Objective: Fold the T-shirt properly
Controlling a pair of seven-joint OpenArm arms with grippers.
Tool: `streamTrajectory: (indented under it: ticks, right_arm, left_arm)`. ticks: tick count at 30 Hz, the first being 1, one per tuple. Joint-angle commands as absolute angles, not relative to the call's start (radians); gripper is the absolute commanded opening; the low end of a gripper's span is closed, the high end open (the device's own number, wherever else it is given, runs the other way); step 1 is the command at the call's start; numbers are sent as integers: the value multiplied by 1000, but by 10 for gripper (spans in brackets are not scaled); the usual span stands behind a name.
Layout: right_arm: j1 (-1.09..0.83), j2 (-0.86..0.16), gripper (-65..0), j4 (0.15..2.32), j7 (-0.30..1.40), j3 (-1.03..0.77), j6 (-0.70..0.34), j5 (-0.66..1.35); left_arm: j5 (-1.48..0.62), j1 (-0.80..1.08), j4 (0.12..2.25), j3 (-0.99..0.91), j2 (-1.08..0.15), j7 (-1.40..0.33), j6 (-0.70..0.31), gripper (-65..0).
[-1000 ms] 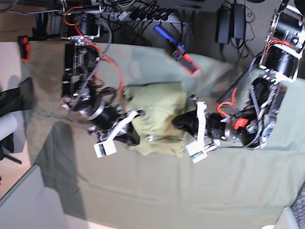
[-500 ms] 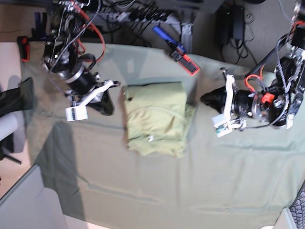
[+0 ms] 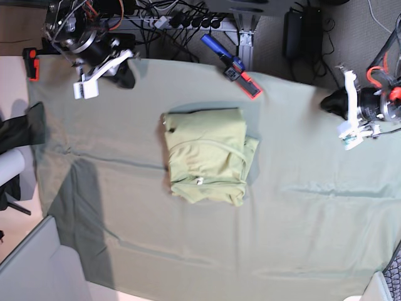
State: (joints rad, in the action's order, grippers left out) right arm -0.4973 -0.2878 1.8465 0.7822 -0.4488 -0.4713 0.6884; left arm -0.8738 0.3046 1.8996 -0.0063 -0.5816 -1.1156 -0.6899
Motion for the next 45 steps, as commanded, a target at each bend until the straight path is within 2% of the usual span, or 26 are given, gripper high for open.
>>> streamTrajectory:
  ticks: [1, 10, 14, 18, 22, 27, 28, 33, 38, 42, 45]
  right_arm:
    - [-521, -302, -650, 1869, 764, -456, -502, 707]
    - [-710, -302, -650, 1870, 763, -456, -501, 707]
    - [-778, -302, -650, 1870, 759, -456, -501, 707]
    - [-821, -302, -650, 1864, 759, -456, -501, 707]
    - [-843, -301, -650, 1804, 717, -456, -501, 707]
    - [-806, -302, -650, 1615, 655, -447, -500, 707]
    - [-790, -302, -650, 1567, 655, -442, -500, 707]
    - [-688, -305, -650, 1312, 658, -382, -497, 706]
    - [-567, -303, -650, 1077, 658, -254, -493, 674]
    - [-459, -283, -650, 938, 658, -174, -482, 562]
    - [-396, -258, -650, 892, 658, -150, -483, 510]
  left_arm:
    - [-892, 323, 1924, -43, -593, -1104, -698, -650]
    - [-890, 599, 1938, -247, -592, -1103, -698, -650]
    - [-870, 713, 1938, -308, -552, -1103, -698, -650]
    - [-832, 800, 1914, -321, -506, -1084, -698, -650]
    - [-728, 833, 1794, -320, -461, -1010, -698, -650]
    - [-635, 774, 1520, -283, -443, -999, -694, -650]
    - [-599, 754, 1457, -262, -443, -999, -667, -650]
    - [-463, 612, 1120, -111, -443, -996, -548, -650]
    - [-356, 415, 817, 75, -416, -897, -538, -650]
    - [-309, 273, 666, 222, -384, -791, -535, -650]
    - [-313, 193, 617, 299, -359, -777, -478, -650]
